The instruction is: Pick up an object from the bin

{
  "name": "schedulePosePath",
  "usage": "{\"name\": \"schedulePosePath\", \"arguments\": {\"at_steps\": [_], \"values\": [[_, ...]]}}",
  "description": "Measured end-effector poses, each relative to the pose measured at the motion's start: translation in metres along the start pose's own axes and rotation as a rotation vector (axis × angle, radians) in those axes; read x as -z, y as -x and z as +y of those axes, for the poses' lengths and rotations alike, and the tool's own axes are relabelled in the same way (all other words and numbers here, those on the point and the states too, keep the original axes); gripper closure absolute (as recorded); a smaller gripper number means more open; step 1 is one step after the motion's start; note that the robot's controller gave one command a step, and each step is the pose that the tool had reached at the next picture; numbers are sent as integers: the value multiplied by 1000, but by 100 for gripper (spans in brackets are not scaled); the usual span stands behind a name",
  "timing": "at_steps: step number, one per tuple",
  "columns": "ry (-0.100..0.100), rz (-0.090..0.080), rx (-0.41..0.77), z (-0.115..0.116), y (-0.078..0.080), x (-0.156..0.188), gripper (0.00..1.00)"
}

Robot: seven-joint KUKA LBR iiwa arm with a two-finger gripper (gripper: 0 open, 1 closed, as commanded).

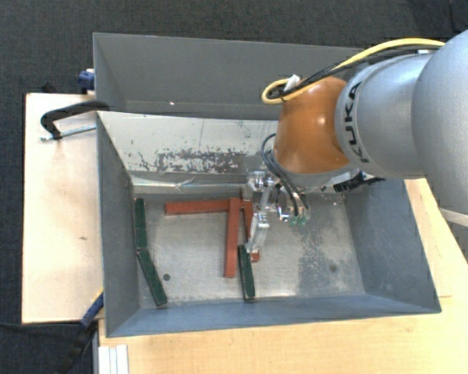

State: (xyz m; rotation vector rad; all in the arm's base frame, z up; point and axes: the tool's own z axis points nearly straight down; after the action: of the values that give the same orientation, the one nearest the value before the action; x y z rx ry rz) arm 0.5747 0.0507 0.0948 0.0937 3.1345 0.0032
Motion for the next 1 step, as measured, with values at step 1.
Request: {"name": "schedulePosePath", "arguments": {"at_steps": [1], "values": [[-1,0,81,5,9,-1,0]]}}
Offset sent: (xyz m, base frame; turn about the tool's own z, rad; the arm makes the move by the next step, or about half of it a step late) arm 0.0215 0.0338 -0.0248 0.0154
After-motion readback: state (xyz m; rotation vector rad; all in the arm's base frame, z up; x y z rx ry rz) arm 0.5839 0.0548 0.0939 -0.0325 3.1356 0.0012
